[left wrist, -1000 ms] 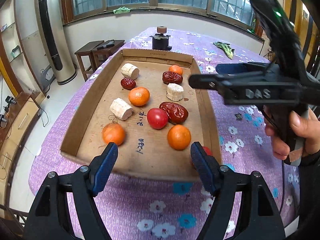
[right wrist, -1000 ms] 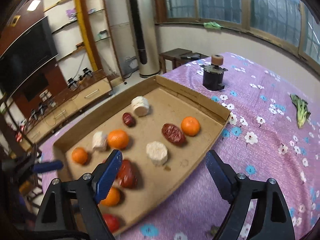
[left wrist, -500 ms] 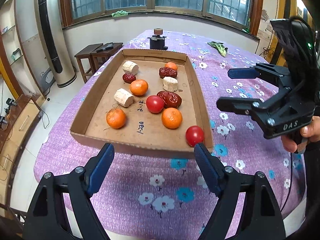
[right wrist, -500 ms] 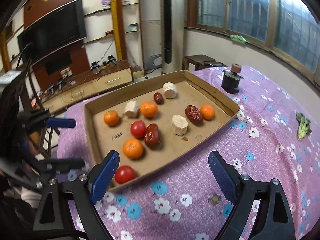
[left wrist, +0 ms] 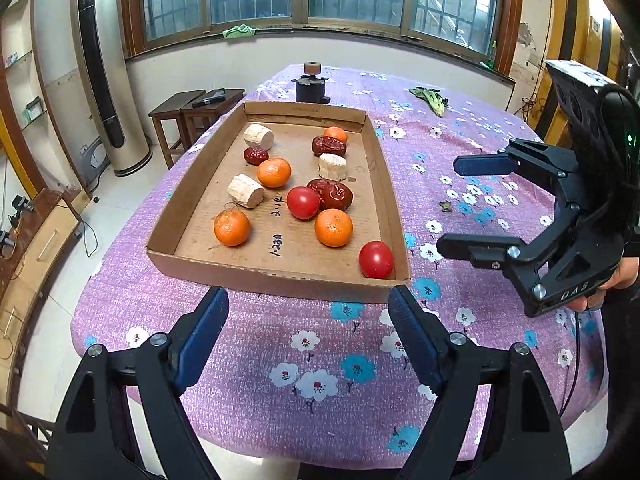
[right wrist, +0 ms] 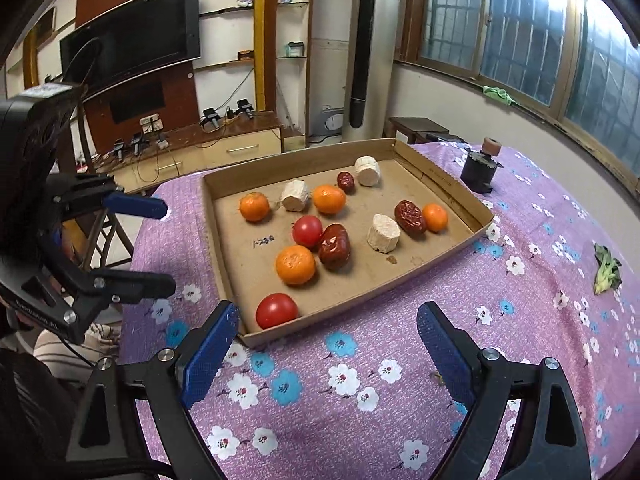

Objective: Organize fruits

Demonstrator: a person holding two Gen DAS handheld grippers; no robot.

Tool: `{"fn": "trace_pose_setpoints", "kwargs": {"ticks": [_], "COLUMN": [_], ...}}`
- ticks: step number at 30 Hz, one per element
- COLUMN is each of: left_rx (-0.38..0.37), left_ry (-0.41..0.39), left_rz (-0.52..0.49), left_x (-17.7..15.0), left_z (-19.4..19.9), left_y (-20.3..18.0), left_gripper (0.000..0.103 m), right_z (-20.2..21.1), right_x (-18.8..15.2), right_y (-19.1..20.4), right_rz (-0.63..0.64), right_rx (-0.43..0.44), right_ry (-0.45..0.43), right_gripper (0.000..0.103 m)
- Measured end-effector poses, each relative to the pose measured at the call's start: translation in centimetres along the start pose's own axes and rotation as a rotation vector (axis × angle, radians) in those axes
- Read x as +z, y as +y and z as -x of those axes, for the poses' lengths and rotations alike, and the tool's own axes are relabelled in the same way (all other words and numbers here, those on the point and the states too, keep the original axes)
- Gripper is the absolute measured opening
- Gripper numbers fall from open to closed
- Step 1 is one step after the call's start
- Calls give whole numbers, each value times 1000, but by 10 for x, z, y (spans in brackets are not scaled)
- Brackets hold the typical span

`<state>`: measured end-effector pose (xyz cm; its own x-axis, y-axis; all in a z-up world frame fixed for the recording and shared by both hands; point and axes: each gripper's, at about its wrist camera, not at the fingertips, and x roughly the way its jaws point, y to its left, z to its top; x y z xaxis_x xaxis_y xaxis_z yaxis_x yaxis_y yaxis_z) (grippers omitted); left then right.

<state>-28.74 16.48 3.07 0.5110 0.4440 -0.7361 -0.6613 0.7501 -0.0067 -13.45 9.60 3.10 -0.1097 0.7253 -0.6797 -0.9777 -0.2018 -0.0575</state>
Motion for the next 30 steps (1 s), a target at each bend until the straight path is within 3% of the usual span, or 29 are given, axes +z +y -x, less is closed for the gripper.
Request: {"fn": "trace_pose_setpoints", "kwargs": {"ticks": [14, 30], "left_rx": [-39, -16], "left_ry": [-13, -30], "left_rz": [-4, 2], "left_x": [-4, -3], "left_z": [5, 5], "left_y": [-3, 1], "left_gripper": [82, 82], "right_z": [-3, -12], "right_x": [-4, -5], "right_y": [10, 13], "right_rz": [53, 56], "right_rx": [-5, -4], "right_ry": [11, 30], "right_gripper": [92, 92]}}
